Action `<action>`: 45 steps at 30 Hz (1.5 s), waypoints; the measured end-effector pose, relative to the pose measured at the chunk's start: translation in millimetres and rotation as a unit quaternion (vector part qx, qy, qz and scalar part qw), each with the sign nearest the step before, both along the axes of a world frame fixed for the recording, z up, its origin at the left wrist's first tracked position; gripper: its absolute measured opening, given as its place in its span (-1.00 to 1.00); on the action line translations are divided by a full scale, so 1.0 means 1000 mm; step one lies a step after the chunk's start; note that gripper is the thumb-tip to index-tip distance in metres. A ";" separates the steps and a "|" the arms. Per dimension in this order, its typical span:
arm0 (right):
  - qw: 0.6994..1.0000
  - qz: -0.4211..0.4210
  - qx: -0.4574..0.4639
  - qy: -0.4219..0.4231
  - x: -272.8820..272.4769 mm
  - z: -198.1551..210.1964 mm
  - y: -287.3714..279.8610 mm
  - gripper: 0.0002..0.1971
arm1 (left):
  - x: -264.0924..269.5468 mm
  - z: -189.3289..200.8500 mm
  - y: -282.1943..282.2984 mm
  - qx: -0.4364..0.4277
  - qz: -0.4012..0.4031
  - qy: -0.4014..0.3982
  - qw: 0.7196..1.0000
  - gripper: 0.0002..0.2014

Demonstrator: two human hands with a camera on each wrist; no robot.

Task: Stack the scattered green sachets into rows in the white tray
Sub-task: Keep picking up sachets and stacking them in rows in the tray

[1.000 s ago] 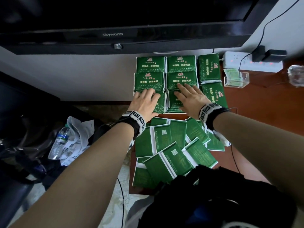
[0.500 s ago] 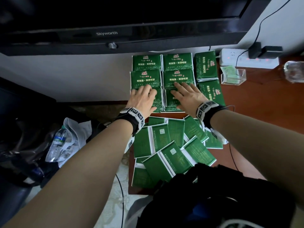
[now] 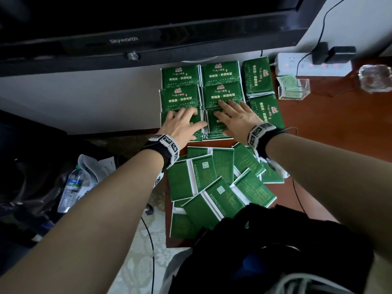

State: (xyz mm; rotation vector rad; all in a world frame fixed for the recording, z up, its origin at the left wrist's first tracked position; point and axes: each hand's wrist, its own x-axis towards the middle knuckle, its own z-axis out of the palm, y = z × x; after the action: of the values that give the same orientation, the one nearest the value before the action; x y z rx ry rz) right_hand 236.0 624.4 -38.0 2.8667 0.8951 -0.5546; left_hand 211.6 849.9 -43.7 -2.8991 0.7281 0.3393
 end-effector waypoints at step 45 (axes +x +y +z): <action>0.877 -0.458 0.015 0.140 -0.201 -0.063 0.038 0.04 | -0.063 -0.049 -0.067 0.171 -0.330 0.078 0.925 -0.13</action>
State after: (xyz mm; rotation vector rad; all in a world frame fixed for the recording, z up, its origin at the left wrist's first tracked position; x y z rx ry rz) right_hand 34.8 662.6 -101.3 3.1304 -0.5510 -1.0292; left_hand 148.8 782.9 -92.4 -2.1564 1.4380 0.5410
